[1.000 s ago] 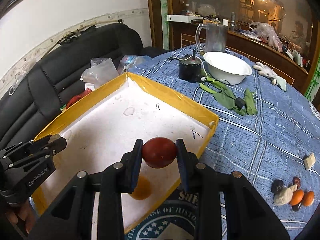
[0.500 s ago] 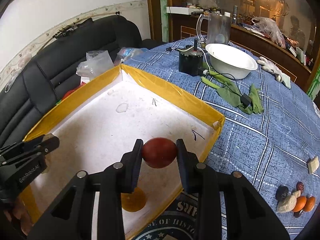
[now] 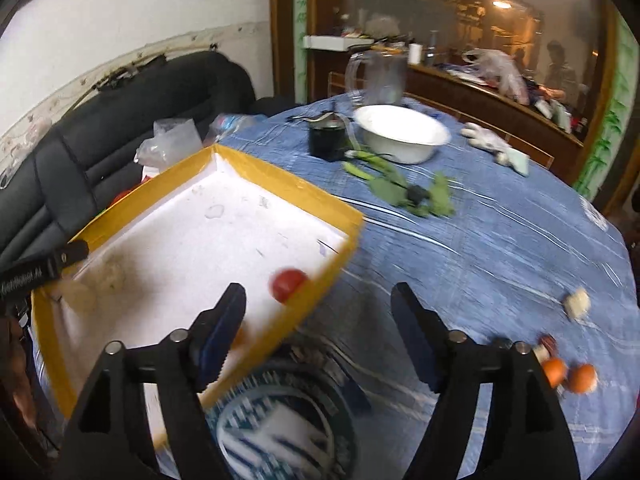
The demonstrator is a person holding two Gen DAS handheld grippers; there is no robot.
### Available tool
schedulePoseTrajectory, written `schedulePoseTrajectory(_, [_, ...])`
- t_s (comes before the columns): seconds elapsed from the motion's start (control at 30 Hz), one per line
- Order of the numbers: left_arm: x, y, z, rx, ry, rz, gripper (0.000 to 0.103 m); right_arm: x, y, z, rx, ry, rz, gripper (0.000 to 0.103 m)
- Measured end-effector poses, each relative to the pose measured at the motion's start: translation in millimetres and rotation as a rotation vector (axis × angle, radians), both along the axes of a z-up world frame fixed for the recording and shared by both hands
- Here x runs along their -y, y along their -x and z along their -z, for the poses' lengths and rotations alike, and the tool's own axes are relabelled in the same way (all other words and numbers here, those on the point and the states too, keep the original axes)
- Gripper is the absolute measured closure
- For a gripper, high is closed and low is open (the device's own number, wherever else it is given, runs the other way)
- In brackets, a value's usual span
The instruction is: Organize fruits
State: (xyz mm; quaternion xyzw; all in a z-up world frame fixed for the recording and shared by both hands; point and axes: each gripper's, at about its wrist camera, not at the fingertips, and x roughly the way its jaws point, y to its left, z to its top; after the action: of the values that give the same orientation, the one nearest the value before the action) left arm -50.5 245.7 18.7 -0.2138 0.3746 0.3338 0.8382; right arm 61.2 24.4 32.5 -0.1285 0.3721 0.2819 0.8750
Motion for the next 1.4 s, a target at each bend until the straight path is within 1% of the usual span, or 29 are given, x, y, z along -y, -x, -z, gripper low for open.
schedulePoseTrajectory(0.1, [15, 7, -8, 0.042, 0.006, 0.022, 0.025, 35, 15, -2, 0.014, -0.012, 0.038, 0.018])
schedulePoseTrajectory(0.17, [29, 7, -13, 0.069, 0.006, 0.056, 0.024, 66, 26, 2, 0.015, -0.020, 0.078, 0.016])
schedulePoseTrajectory(0.23, [47, 5, -16, 0.090, -0.010, 0.106, 0.023, 96, 33, 6, 0.005, -0.027, 0.132, 0.016])
schedulePoseTrajectory(0.4, [100, -14, -14, 0.081, -0.037, 0.268, 0.023, 163, 37, 18, -0.032, -0.044, 0.271, 0.016])
schedulePoseTrajectory(0.53, [134, -27, -10, 0.067, -0.052, 0.355, 0.023, 208, 40, 22, -0.053, -0.063, 0.366, 0.016])
schedulePoseTrajectory(0.63, [152, -34, -5, 0.052, -0.056, 0.399, 0.023, 230, 46, 21, -0.050, -0.078, 0.403, 0.016])
schedulePoseTrajectory(0.8, [187, -37, -4, 0.035, -0.095, 0.474, 0.023, 245, 53, 23, -0.053, -0.088, 0.426, 0.016])
schedulePoseTrajectory(0.97, [208, -41, -3, 0.028, -0.110, 0.521, 0.023, 251, 56, 25, -0.054, -0.089, 0.436, 0.016])
schedulePoseTrajectory(1.13, [219, -41, -2, 0.016, -0.125, 0.554, 0.023, 256, 56, 24, -0.052, -0.087, 0.450, 0.016])
schedulePoseTrajectory(1.4, [225, -43, 0, 0.006, -0.137, 0.566, 0.023, 258, 55, 22, -0.049, -0.080, 0.456, 0.016])
